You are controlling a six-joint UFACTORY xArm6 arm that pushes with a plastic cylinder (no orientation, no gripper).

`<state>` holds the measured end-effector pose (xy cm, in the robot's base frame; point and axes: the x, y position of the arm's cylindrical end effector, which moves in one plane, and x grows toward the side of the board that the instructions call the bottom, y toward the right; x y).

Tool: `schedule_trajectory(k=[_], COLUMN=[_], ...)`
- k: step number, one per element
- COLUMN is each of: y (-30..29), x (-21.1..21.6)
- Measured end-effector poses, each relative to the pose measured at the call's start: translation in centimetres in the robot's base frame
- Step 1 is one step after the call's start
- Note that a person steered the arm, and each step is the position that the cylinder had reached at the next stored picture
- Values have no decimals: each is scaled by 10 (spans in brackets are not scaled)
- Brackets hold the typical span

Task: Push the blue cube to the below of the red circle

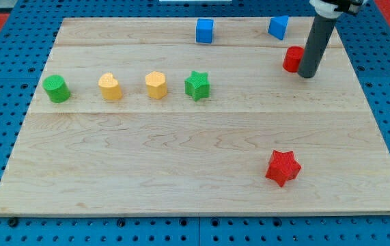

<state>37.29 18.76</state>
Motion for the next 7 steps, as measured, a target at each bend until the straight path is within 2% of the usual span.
schedule_trajectory(k=[1, 2, 3, 4, 5, 6, 7], y=[-84, -60, -86, -159, -178, -157, -149], x=[-8, -97, -162, -166, -105, -56, -122])
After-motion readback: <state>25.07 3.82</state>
